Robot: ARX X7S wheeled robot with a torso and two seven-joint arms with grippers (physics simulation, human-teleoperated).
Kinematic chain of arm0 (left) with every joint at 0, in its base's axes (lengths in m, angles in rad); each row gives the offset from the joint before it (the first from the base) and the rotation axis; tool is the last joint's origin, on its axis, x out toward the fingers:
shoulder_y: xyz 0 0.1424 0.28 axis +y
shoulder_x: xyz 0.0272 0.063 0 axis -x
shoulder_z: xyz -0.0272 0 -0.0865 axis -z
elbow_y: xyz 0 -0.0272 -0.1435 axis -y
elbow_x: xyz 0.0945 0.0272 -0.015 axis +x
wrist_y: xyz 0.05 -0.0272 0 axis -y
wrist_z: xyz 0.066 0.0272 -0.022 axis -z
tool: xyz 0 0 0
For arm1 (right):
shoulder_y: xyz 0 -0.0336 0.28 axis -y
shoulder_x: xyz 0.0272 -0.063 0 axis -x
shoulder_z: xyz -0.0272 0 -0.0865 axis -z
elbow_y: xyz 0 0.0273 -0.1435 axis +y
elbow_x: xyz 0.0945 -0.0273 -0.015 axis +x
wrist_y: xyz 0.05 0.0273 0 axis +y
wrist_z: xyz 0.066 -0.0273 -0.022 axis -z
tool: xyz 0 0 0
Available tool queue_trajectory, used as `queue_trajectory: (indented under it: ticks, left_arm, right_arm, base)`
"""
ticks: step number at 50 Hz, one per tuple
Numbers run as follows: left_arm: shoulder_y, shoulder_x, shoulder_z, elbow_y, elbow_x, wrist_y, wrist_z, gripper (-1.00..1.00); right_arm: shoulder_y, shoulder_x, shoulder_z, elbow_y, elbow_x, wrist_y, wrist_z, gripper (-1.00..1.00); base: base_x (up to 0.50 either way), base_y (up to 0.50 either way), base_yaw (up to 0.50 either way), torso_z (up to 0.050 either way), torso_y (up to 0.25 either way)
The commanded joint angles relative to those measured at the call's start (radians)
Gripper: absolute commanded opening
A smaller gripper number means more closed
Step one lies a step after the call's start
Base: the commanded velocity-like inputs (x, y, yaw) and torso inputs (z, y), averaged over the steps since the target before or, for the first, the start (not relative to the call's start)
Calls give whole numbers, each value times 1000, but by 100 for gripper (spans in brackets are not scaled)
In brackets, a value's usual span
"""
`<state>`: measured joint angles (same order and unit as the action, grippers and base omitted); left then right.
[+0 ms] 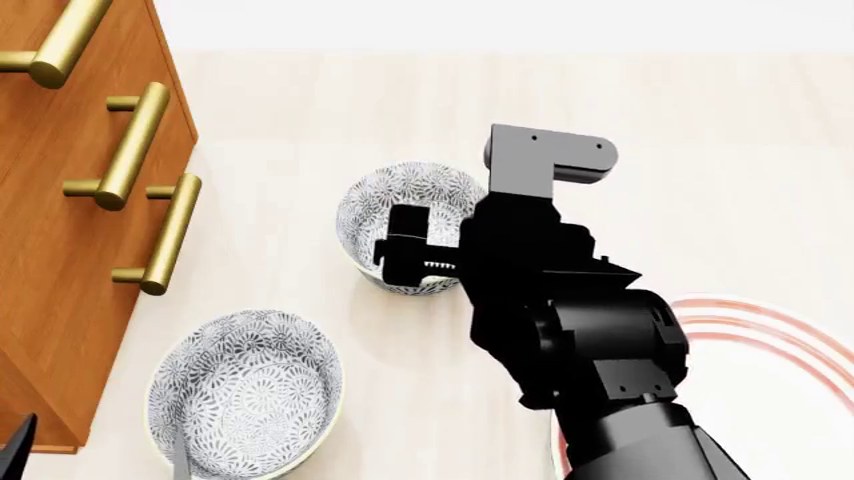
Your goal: Pick up the bowl and put it in the front on the plate.
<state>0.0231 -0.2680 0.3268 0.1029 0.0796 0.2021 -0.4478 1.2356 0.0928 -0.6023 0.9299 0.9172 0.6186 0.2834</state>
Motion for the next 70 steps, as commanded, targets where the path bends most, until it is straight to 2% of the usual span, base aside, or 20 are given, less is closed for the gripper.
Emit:
queue_trajectory:
  ticks: [1,21,22,53,68,70]
  left_arm:
    - [-2,5,-3,-2,5,-4,9,100]
    - [-5,0,7,-2,2,-10,5,100]
    - [-5,0,7,-1,2,-11,4,100]
    - [-8,-9,12,2,-7,-17,-9,100]
    - [-8,-13,15,7,-5,-17,-18,100]
    - [-8,-13,17,8,-5,-18,-18,100]
  right_arm:
    - [-7,-11,17,5,6,3,-10,100]
    - [-20,-21,22,37,20,-26,-26,100]
    - [-20,-21,22,37,21,-27,-27,-100]
    - [-48,30,43,-146,72,7,44,-100]
    - [-32,160,109,-412,133,49,144,-100]
    - [-45,214,128,-497,152,66,163,-100]
  base:
    - [0,0,0,0,0]
    - [0,0,0,0,0]
    - [0,0,0,0,0]
    - [0,0,0,0,0]
    - [0,0,0,0,0]
    - [0,0,0,0,0]
